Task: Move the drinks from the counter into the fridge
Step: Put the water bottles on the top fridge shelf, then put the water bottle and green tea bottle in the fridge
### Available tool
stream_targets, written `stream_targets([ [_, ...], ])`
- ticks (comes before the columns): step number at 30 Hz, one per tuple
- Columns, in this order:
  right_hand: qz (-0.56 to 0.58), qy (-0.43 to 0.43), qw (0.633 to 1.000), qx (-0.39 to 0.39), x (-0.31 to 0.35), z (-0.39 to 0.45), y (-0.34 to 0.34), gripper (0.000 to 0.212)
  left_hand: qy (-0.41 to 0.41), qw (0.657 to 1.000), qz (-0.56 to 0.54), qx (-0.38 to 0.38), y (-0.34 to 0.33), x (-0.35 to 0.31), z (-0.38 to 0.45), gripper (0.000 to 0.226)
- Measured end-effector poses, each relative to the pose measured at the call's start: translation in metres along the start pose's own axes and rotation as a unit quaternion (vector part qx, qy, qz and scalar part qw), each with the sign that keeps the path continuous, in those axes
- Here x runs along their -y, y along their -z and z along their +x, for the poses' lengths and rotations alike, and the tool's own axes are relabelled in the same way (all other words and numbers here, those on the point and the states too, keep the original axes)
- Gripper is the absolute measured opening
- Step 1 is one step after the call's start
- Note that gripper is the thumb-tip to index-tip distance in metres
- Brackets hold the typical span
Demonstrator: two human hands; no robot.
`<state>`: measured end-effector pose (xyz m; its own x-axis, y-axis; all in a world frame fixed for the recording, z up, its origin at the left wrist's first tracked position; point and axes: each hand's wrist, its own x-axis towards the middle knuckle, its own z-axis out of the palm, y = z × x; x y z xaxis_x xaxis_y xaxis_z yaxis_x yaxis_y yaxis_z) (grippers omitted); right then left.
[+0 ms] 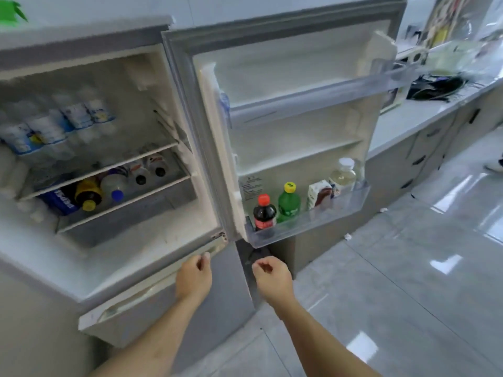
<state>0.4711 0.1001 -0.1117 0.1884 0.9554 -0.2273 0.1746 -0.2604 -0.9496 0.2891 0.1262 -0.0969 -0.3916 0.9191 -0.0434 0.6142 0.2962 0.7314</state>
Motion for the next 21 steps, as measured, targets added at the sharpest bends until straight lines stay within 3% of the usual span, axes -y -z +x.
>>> stream_targets([
  [3, 0.014, -0.084, 0.994, -0.066, -0.052, -0.018, 0.051, 0.008, 0.091, 0.983, -0.039, 0.158, -0.039, 0.025, -0.023, 0.019],
  [7, 0.046, -0.198, 0.967, -0.152, -0.114, -0.049, 0.115, 0.007, 0.133, 0.943, 0.027, 0.303, -0.073, 0.069, -0.046, 0.029],
  [12, 0.095, -0.305, 0.913, -0.254, -0.178, -0.100, 0.172, 0.010, 0.167, 0.917, 0.085, 0.351, -0.083, 0.103, -0.076, 0.026],
  [21, 0.134, -0.427, 0.829, -0.334, -0.238, -0.185, 0.194, 0.009, 0.163, 0.870, 0.142, 0.442, -0.091, 0.133, -0.075, 0.017],
])
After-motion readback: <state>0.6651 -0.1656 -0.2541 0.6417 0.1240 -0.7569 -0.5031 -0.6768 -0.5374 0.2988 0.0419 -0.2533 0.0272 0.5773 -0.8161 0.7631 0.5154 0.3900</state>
